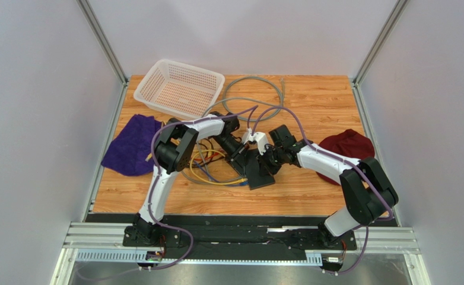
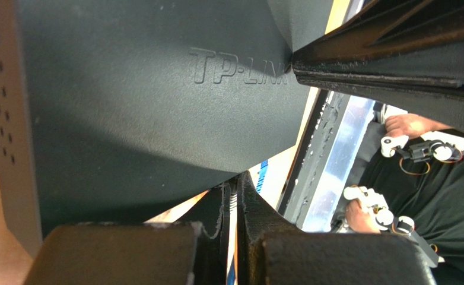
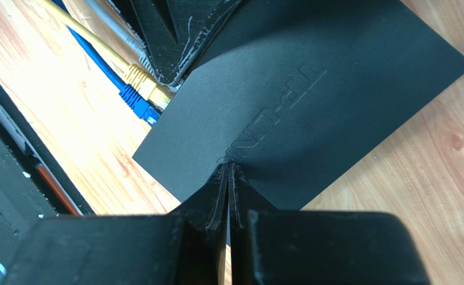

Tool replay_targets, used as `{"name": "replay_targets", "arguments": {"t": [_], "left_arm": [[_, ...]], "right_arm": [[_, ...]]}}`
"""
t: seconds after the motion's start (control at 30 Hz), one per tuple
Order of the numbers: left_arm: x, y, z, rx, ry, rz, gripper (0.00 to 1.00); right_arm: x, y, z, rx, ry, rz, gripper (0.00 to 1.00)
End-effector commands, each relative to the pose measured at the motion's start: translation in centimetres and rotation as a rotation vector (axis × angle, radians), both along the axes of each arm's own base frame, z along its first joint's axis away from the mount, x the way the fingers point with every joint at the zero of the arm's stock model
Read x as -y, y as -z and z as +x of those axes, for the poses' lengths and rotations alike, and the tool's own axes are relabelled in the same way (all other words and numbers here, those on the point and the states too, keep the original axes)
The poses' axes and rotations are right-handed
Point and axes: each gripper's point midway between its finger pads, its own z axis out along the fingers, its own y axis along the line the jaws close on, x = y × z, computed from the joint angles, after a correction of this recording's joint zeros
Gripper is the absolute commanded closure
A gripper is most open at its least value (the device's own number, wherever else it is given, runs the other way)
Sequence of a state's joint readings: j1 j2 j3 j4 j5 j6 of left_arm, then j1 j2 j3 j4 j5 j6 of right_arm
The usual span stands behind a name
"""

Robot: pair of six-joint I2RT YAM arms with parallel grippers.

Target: Pull the plug from the switch port

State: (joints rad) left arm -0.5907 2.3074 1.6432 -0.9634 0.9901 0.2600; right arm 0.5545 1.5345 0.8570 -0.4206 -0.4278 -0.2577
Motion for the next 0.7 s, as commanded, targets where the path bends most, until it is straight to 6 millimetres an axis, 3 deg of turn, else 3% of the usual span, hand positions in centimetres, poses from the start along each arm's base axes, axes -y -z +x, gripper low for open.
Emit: {"name": "replay_targets", "arguments": {"t": [0.0,0.1,0.3,0.67], "left_arm": [[0.2,-0.4,2.9,0.106,0.018,-0.023,1.00],[0.1,-0.2,2.6,0.094,0.016,-0.022,1.00],[-0.9,1.1,-0.2,0.024,0.025,-0.015,1.00],[-0.5,0.8,1.2,0.050,0.036,-0.014,1.00]], "right_arm": [[0.9,1.3,0.0,-0.017,0.019,-0.050,0.96],[1.0,1.3,-0.2,-0.019,0.020,-0.050,0.96],[1.0,1.3,0.0,-0.012,0.024,-0.051,0.96],[0.6,1.3,0.3,-0.017,0.021,-0.047,0.96]]}}
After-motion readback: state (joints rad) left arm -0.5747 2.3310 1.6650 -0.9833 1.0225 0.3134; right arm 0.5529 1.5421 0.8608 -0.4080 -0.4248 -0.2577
